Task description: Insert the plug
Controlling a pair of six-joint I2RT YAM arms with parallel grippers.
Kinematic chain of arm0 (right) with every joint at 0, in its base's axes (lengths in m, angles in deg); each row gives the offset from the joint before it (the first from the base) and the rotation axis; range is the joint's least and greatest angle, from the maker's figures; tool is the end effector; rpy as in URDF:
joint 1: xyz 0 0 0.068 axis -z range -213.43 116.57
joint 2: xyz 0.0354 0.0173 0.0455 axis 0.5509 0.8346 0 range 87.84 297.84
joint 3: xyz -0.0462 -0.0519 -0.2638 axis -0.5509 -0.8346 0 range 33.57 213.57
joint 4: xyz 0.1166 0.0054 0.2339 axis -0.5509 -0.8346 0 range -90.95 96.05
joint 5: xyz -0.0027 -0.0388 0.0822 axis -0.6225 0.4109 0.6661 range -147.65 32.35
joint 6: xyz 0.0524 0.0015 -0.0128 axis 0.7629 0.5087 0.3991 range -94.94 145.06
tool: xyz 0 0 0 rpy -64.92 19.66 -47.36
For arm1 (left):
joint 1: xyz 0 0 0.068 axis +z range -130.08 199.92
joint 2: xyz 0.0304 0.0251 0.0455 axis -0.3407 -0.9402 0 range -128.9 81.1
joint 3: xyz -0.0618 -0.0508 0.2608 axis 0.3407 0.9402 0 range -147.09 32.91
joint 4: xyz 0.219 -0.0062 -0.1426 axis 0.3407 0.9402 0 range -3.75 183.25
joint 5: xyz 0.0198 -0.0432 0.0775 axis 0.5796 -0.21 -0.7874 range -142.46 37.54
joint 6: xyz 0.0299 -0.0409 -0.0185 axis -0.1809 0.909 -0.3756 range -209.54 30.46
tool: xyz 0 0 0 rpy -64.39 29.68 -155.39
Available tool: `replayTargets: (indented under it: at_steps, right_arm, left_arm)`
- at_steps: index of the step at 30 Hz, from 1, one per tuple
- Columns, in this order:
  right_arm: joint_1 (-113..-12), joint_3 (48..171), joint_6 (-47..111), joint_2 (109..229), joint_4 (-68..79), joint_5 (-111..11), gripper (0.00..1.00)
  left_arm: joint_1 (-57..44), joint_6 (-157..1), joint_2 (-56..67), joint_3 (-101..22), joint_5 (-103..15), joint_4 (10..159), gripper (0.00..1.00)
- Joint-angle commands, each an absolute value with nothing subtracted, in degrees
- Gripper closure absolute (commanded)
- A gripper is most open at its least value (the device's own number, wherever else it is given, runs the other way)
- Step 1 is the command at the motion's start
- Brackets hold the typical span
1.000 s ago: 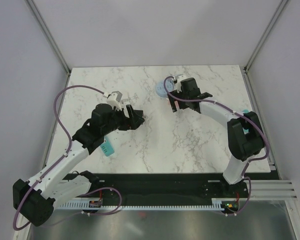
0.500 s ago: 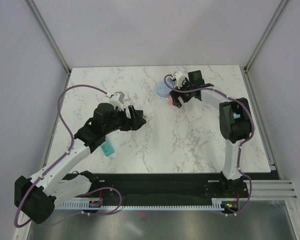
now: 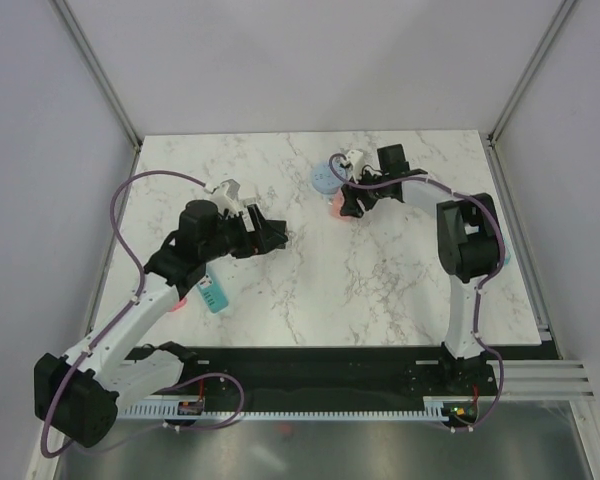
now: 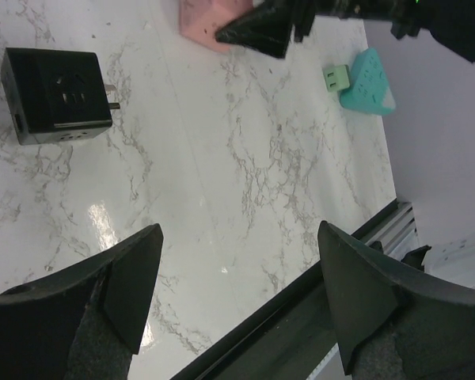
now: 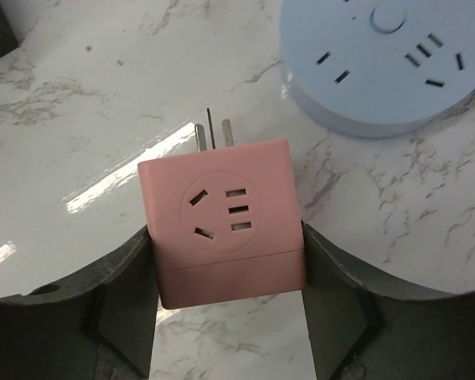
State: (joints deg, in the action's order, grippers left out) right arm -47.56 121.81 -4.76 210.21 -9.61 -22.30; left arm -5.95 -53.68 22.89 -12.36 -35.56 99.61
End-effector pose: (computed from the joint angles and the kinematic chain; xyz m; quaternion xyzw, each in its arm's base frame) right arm 0.4452 0.1334 0.1700 -0.4317 0.7906 0.2377 0.3635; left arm 0.2025 -0.1097 0.2936 0.0041 0.8438 -0.3749 0.3840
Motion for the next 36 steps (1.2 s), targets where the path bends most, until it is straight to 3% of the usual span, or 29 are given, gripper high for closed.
replayTargets:
  at_steps: [1, 5, 10, 15, 22, 36]
  right_arm:
    - [-49.4, 114.1, -5.1, 198.1, -7.2, -16.4, 0.84]
    - [-54.7, 102.1, -2.8, 184.7, -4.1, -16.2, 0.98]
    - [-63.5, 88.7, 3.9, 167.3, 3.4, -20.9, 1.0]
    - [-68.4, 84.3, 9.4, 153.9, 5.7, -25.7, 1.0]
    - [-71.8, 83.8, 11.1, 148.5, 2.3, -27.3, 1.0]
    - [-75.4, 82.3, 12.4, 148.0, 7.4, -27.8, 1.0]
  left_arm:
    - [-2.3, -49.6, 22.6, -15.3, -28.8, 99.5, 0.14]
    - [-0.3, -50.5, 21.3, -17.1, -22.4, 100.0, 0.11]
    - [-0.4, -51.7, 17.8, -17.9, -10.7, 99.6, 0.08]
    - [-0.5, -51.1, 19.9, -16.1, -6.3, 97.9, 0.06]
    - [-0.8, -41.6, 23.8, -12.9, -2.4, 86.4, 0.02]
    - [-7.6, -41.4, 16.0, -14.2, -6.1, 85.9, 0.02]
